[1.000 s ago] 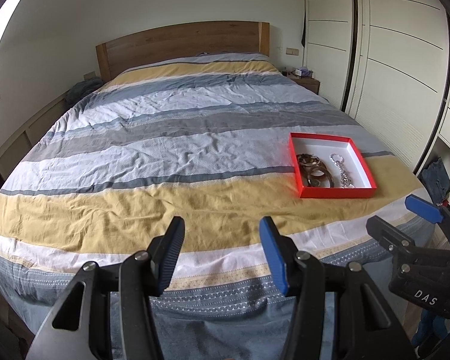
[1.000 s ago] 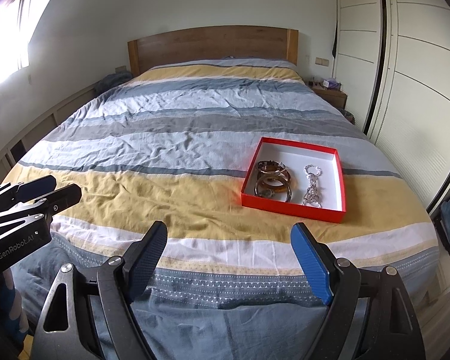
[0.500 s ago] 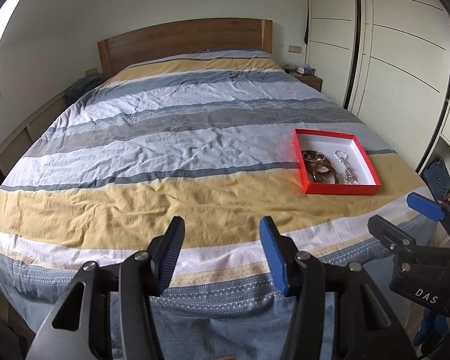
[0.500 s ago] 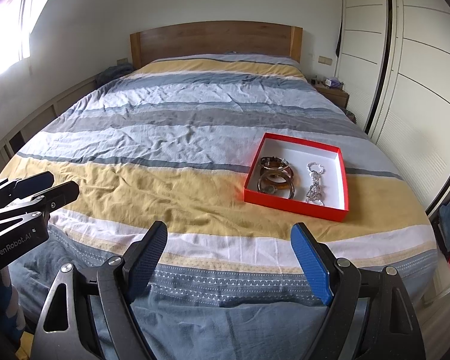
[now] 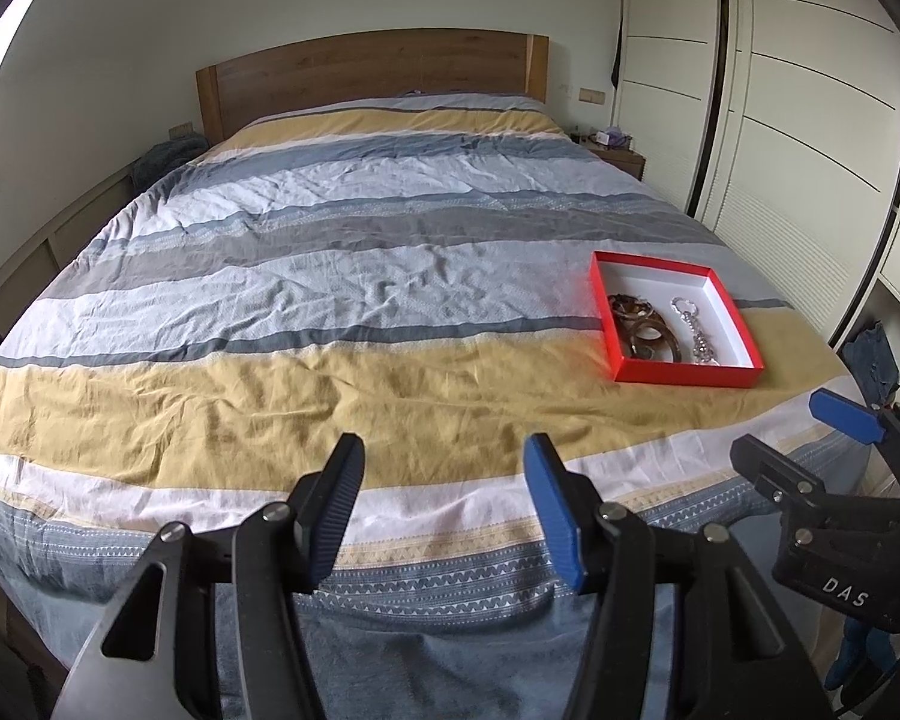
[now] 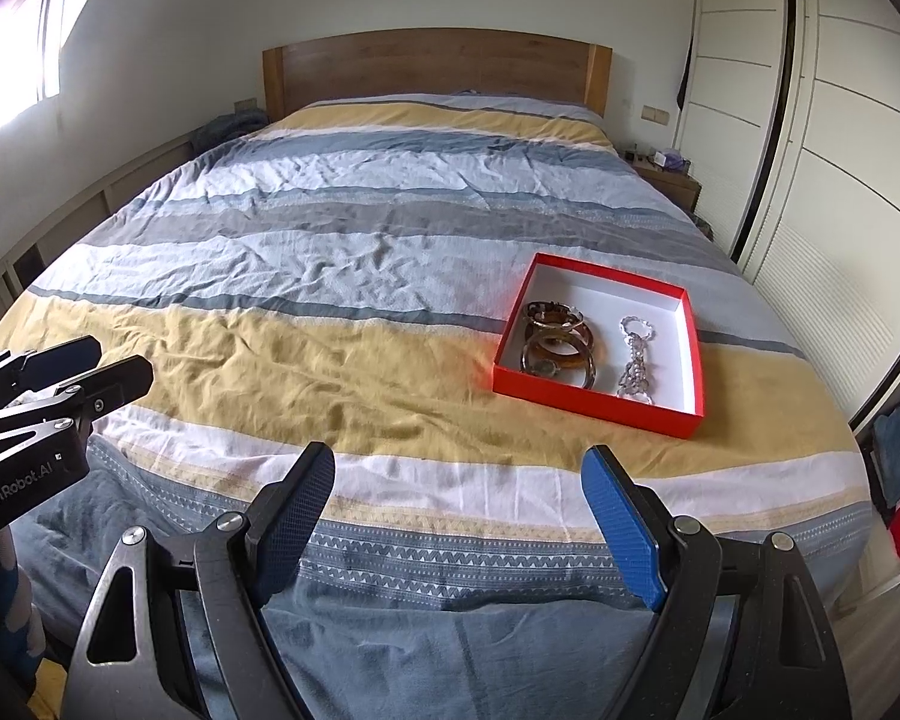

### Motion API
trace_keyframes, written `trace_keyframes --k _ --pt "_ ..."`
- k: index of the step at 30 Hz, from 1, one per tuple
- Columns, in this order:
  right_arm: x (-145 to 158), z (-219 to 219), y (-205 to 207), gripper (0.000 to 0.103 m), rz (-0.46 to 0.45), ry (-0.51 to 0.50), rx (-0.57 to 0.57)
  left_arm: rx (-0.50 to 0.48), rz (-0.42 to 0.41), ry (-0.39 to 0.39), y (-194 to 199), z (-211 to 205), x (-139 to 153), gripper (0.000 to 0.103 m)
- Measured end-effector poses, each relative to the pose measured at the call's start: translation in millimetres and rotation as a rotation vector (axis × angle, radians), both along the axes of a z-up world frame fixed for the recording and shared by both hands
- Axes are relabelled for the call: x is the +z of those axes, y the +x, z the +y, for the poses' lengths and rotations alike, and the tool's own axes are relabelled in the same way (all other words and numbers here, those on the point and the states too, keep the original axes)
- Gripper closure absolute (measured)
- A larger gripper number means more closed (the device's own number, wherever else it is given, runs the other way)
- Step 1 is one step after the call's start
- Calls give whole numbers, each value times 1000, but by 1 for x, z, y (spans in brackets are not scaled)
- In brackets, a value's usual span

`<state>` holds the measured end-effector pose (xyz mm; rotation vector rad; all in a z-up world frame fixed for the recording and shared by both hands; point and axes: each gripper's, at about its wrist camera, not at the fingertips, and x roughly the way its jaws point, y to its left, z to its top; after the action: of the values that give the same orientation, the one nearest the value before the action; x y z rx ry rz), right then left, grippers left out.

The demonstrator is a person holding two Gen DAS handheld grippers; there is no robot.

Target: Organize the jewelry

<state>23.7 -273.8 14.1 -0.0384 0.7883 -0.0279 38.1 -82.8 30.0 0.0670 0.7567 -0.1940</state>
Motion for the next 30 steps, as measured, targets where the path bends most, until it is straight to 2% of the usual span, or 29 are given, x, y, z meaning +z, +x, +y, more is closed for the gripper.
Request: trace_keyframes --k 30 --pt "-9 2 6 19 22 -12 0 5 10 10 4 7 -9 48"
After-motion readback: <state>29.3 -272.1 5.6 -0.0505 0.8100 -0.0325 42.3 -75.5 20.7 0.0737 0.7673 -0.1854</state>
